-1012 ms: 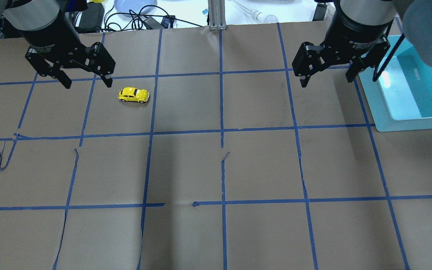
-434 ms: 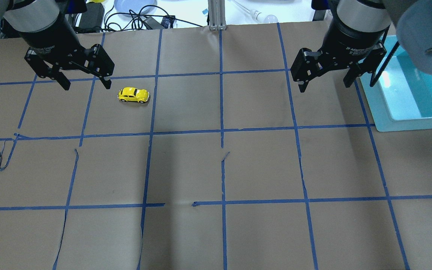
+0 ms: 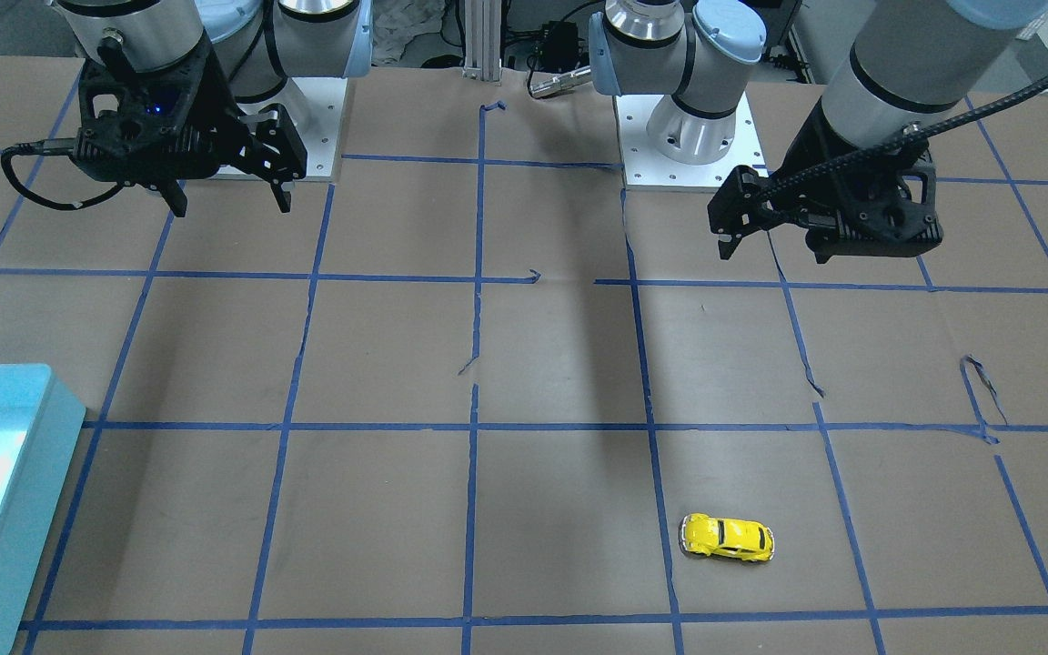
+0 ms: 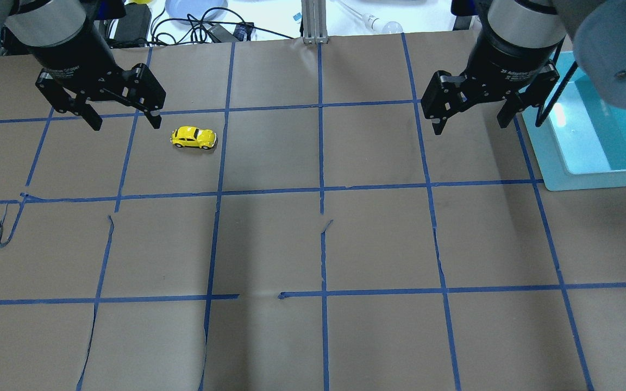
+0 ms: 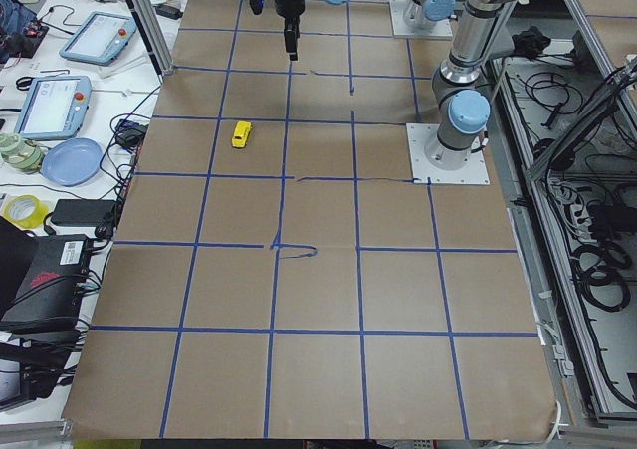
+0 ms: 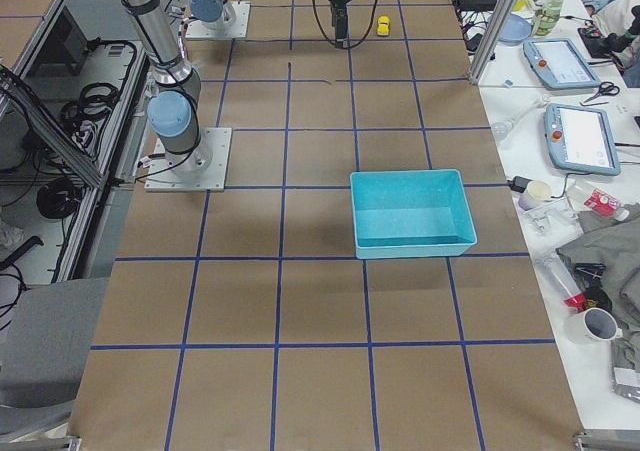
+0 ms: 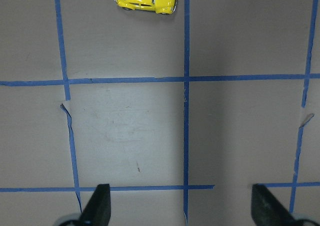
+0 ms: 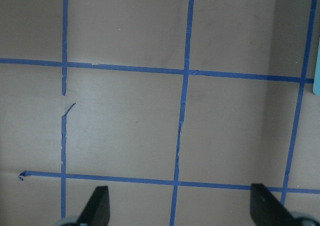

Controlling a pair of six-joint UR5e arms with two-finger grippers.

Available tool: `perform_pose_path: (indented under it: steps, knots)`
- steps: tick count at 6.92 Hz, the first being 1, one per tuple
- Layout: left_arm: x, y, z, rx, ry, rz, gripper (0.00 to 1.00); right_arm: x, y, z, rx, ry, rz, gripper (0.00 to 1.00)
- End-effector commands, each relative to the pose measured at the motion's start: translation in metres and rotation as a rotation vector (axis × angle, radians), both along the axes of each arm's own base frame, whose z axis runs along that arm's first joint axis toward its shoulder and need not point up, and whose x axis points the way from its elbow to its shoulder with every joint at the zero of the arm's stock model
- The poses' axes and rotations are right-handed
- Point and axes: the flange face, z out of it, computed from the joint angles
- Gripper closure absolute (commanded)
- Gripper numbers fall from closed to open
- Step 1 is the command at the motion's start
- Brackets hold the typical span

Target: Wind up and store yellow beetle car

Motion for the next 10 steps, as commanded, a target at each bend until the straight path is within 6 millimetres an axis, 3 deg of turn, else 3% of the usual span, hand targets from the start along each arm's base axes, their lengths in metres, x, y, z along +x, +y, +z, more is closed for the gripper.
perform_pose_path:
  steps: [1,3,5,6,8,10]
  knots:
    - [0.002,0.0,0.0,0.0,0.0,0.006,0.0,0.0,0.0,0.0,-0.001,0.0,-0.001,0.0]
    - [0.004,-0.011,-0.015,0.021,0.012,0.025,0.0,0.0,0.0,0.0,-0.001,-0.001,-0.001,0.0]
    - [0.009,-0.023,-0.011,-0.052,-0.004,0.084,0.0,0.0,0.0,0.0,-0.001,-0.003,-0.001,0.0]
    - [0.01,-0.035,-0.009,-0.128,-0.009,0.194,0.0,0.001,0.0,0.0,-0.001,-0.004,0.001,0.0]
    - [0.012,-0.059,-0.034,-0.135,-0.009,0.398,0.0,0.001,0.0,0.0,-0.001,-0.006,0.001,0.0]
    - [0.015,-0.091,-0.072,-0.148,-0.004,0.632,0.0,0.0,0.0,0.0,-0.001,-0.006,0.0,0.0]
